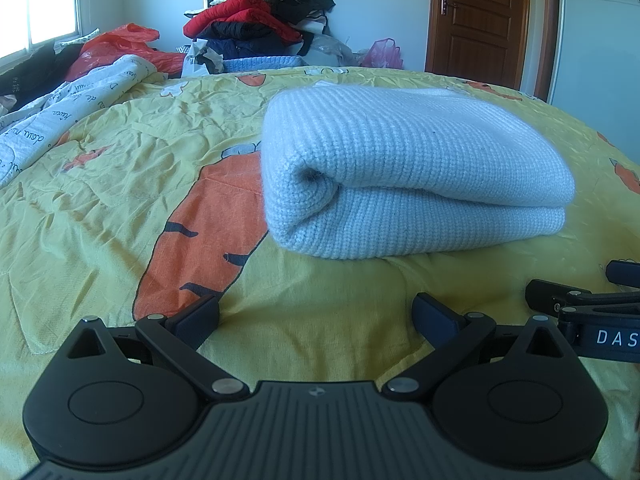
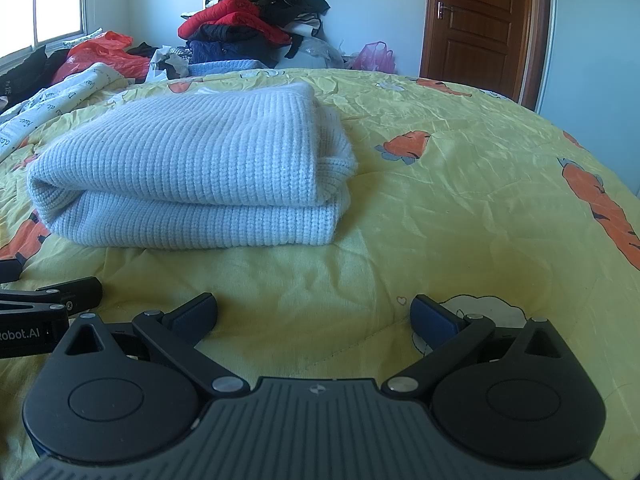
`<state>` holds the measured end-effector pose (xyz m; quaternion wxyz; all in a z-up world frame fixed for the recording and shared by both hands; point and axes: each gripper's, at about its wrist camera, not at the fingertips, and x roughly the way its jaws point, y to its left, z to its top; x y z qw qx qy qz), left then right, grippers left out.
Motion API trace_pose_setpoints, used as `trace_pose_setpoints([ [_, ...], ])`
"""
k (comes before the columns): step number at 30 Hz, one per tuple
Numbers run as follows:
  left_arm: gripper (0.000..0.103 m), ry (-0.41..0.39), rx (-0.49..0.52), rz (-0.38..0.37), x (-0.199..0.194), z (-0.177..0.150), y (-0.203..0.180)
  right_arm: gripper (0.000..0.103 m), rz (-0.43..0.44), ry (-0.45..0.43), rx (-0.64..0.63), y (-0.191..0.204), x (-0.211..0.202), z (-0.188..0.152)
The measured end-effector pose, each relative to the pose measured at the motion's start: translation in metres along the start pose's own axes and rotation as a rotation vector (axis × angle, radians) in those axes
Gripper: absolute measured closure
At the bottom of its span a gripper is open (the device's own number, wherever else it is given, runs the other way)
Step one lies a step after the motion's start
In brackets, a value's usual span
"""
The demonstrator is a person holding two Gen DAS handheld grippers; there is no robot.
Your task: Fold small clothes
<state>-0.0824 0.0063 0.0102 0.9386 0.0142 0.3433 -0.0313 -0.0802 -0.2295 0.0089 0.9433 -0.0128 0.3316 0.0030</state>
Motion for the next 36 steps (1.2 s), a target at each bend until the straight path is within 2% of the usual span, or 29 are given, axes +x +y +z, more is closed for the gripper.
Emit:
trace_pose_setpoints([
  [10,0.0,0.007,0.002,-0.005,0.0,0.002,-0.001,0.001,0.002,0.004,-0.001,0.0,0.0,0.0],
  [14,0.0,0.03,0.015,-0.012,0.002,0.007,0.001,0.0,0.036,0.032,-0.027,-0.001,-0.005,0.002],
  [18,0.0,0.064,-0.043,0.013,-0.008,0.007,0.008,0.0,0.026,0.048,-0.032,0.002,-0.023,0.003],
  [24,0.0,0.068,-0.056,0.083,-0.051,0.003,0.006,0.0,0.025,0.033,-0.081,0.011,-0.058,0.0],
  [28,0.0,0.025,-0.076,0.071,-0.084,0.005,0.008,0.0,0.003,0.037,-0.118,0.017,-0.071,-0.002],
  [36,0.0,-0.006,-0.118,0.04,-0.118,0.009,0.013,0.0,0.023,0.027,-0.078,0.008,-0.091,0.002],
])
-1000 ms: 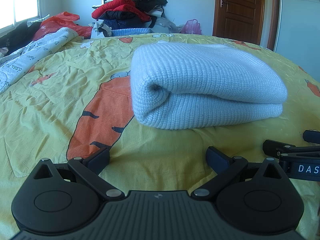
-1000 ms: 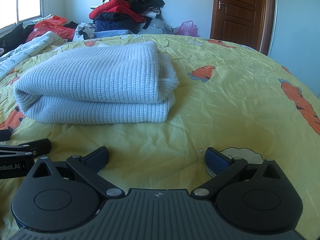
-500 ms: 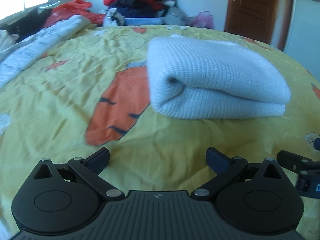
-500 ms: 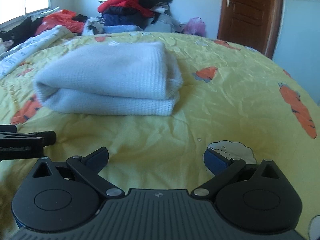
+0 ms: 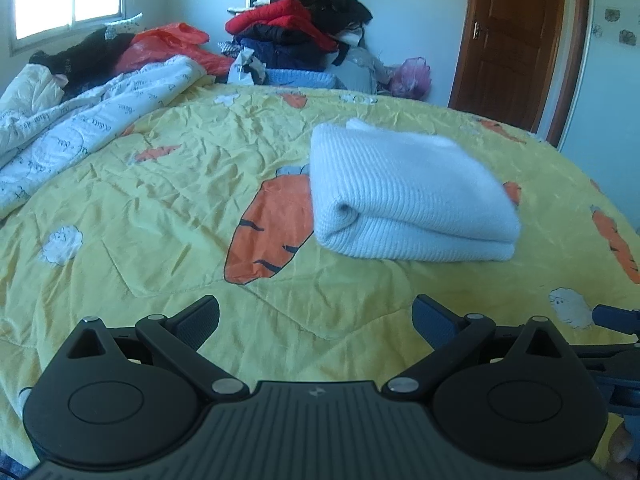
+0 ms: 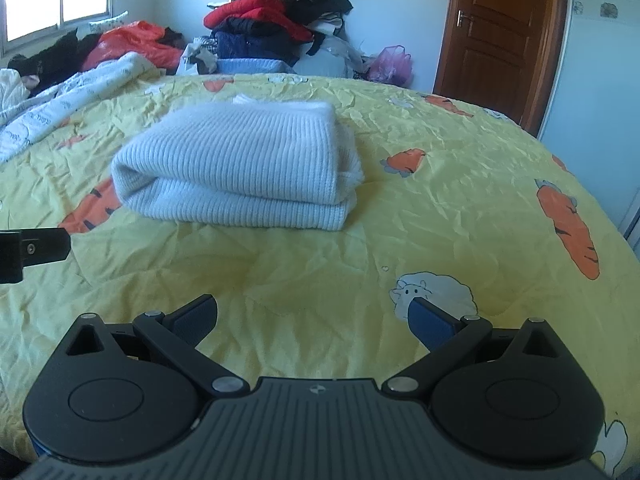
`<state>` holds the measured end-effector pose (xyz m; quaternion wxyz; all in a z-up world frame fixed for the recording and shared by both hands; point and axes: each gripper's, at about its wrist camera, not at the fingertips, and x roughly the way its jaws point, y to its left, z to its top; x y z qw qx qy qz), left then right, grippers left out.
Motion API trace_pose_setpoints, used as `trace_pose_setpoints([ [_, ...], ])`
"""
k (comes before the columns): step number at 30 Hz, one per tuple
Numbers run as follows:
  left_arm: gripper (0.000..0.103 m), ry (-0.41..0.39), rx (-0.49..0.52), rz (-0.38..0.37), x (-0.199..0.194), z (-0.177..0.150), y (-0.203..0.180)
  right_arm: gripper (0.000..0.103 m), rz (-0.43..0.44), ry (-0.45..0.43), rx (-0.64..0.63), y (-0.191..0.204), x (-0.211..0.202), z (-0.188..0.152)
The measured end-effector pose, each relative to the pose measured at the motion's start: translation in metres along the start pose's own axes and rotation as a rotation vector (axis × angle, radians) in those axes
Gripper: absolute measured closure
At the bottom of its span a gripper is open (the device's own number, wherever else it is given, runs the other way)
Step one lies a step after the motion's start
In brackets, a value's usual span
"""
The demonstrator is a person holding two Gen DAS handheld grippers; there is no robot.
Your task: Fold small clothes
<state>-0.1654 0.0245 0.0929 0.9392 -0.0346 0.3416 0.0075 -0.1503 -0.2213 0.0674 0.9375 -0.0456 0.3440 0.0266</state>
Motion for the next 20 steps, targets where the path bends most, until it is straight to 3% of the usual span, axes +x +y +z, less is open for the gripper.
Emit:
trace_pose_setpoints([
  [15,0.0,-0.053,0.057,-0.045,-0.016,-0.009,-0.013,0.0,0.001,0.015,0.011,0.001,0.002,-0.001],
  [20,0.0,-0.099,0.125,-0.05,-0.03,-0.012,-0.021,0.0,0.001,0.015,0.011,0.001,0.002,-0.001],
])
